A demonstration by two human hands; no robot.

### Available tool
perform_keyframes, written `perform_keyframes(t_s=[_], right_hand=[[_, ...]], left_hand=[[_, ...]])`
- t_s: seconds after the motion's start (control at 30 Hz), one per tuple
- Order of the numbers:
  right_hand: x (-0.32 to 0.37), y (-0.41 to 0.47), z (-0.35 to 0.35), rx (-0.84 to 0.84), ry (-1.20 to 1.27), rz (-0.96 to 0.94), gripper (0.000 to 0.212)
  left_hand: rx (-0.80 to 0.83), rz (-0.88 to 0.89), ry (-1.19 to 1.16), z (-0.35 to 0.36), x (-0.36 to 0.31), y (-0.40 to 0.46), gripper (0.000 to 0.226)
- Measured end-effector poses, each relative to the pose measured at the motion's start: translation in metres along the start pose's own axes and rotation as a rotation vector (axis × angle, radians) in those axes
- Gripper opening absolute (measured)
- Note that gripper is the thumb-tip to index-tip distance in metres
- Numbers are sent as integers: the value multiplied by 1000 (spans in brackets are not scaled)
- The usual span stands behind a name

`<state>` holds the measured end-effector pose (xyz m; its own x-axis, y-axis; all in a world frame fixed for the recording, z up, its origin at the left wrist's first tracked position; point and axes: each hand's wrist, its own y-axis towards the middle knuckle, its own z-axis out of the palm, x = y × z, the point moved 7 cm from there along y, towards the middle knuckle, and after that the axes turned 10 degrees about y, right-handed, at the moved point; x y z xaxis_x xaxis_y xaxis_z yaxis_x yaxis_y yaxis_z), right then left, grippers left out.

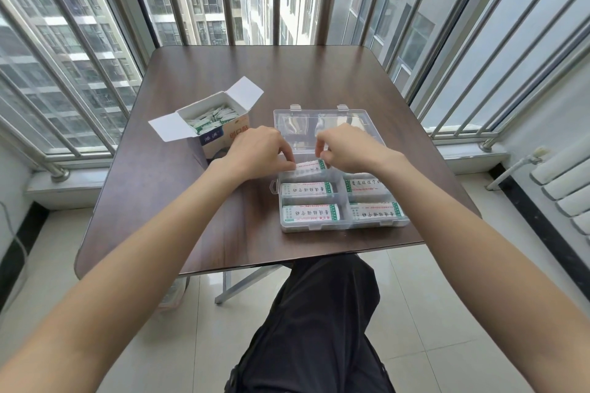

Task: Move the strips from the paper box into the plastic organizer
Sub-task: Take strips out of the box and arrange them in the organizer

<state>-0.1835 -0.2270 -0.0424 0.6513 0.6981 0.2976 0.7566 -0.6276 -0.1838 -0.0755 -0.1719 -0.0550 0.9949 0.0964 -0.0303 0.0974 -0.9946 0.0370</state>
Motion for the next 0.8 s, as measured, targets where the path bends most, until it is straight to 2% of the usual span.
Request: perform_keyframes(t_s=[0.37, 0.5, 0.57, 0.67, 0.73, 0.8], right_hand=[[2, -2, 3, -21, -9, 1, 18], [0, -6, -5, -74, -9, 14, 20], [0, -11, -15, -138, -14, 7, 21], [13, -21, -41, -328, 120, -53, 18], [37, -23, -53, -431, 311, -185, 14], [65, -15, -57, -471, 418, -327, 13]], left_hand=[[33, 9, -12, 0, -2, 0, 16], [-52, -6, -71, -10, -1, -8, 18], [-148, 33, -138, -20, -2, -18, 18], [-467, 109, -261, -50, 6, -50, 15], [-693, 48, -252, -69, 28, -76, 15], [-757, -88, -162, -75, 58, -92, 33]])
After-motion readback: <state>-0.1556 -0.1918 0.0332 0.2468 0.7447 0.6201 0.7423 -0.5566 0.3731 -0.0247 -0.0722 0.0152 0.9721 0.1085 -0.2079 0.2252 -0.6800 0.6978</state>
